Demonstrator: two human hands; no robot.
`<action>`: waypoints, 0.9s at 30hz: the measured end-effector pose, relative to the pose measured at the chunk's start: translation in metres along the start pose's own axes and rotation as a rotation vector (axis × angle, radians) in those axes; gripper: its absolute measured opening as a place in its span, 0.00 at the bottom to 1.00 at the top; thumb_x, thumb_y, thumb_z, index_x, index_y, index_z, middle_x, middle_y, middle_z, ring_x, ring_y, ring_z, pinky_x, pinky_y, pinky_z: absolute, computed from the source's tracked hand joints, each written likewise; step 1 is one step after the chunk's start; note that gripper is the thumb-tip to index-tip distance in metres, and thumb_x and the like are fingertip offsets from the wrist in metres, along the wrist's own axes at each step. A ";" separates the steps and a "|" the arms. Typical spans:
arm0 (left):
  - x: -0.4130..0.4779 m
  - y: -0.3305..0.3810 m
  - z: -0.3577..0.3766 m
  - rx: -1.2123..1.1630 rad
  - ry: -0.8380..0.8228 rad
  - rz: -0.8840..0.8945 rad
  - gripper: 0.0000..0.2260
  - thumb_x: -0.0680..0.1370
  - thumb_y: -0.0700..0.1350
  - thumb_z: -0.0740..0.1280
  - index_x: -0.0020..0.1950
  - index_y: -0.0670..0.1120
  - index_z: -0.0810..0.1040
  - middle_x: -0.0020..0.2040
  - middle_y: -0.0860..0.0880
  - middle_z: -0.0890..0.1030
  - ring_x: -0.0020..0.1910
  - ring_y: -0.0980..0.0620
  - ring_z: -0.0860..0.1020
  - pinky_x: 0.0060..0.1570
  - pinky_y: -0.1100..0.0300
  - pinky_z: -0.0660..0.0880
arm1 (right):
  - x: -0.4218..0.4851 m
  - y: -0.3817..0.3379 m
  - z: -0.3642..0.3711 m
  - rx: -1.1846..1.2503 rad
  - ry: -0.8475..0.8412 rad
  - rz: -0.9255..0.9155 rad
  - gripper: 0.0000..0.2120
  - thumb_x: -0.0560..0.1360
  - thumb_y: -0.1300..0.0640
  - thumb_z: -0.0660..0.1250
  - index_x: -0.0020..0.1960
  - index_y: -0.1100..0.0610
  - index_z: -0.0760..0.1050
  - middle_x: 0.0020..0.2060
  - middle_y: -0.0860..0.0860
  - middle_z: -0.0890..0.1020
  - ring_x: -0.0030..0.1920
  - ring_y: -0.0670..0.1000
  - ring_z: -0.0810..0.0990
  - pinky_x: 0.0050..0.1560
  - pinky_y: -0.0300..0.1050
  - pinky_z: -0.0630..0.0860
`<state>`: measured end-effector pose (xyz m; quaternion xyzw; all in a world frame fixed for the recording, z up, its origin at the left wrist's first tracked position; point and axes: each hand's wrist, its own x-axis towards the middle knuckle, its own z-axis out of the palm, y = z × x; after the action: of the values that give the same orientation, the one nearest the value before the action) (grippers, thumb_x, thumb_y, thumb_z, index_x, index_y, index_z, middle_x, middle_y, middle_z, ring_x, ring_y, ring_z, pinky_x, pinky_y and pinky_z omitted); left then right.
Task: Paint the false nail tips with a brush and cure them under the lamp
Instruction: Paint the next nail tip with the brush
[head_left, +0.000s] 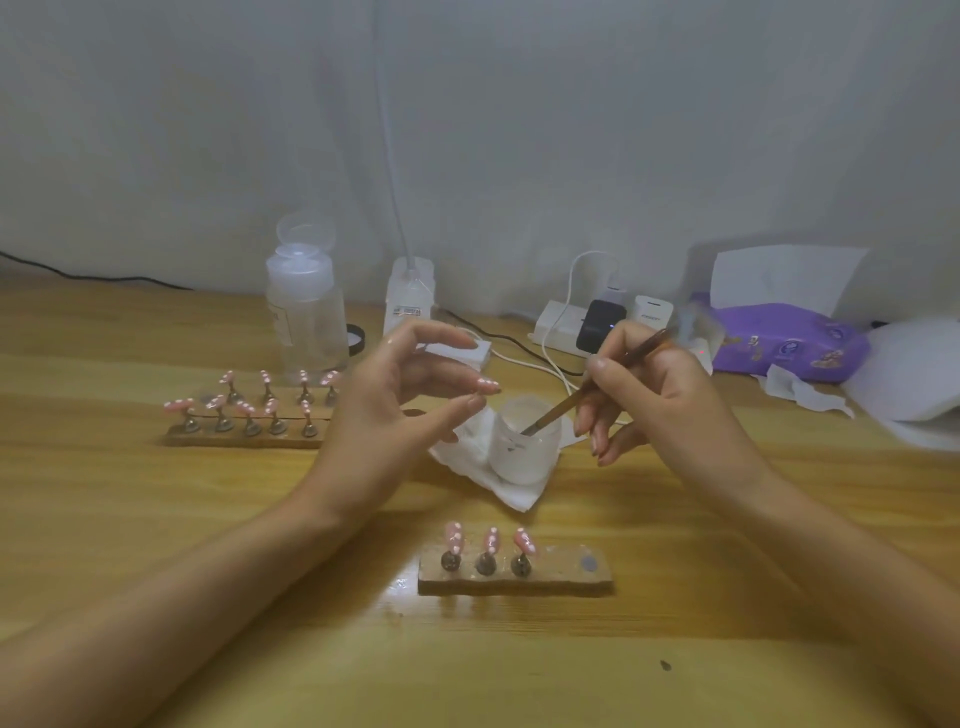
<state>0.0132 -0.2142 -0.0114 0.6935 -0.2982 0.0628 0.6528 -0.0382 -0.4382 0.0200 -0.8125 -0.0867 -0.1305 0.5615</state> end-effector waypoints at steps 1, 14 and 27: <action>0.000 -0.002 0.000 0.019 -0.005 -0.006 0.17 0.74 0.39 0.74 0.60 0.51 0.75 0.46 0.51 0.86 0.50 0.53 0.84 0.39 0.61 0.80 | 0.000 0.000 -0.001 0.016 0.004 0.001 0.10 0.82 0.57 0.61 0.45 0.61 0.69 0.32 0.58 0.82 0.28 0.54 0.80 0.27 0.44 0.78; 0.000 -0.008 0.005 0.104 -0.022 0.067 0.35 0.71 0.46 0.75 0.75 0.53 0.63 0.46 0.54 0.85 0.49 0.56 0.83 0.43 0.73 0.73 | -0.005 0.029 -0.006 0.435 0.337 0.112 0.12 0.82 0.59 0.58 0.40 0.55 0.69 0.27 0.55 0.79 0.24 0.49 0.74 0.23 0.38 0.70; -0.001 -0.010 0.006 0.152 -0.021 0.062 0.31 0.74 0.38 0.74 0.72 0.54 0.66 0.43 0.52 0.84 0.47 0.54 0.84 0.38 0.66 0.75 | -0.004 0.032 -0.002 0.572 0.348 0.177 0.09 0.79 0.54 0.63 0.42 0.56 0.72 0.29 0.52 0.81 0.23 0.45 0.72 0.23 0.35 0.69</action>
<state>0.0155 -0.2197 -0.0212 0.7323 -0.3206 0.0983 0.5927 -0.0333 -0.4514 -0.0093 -0.5923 0.0480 -0.1882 0.7819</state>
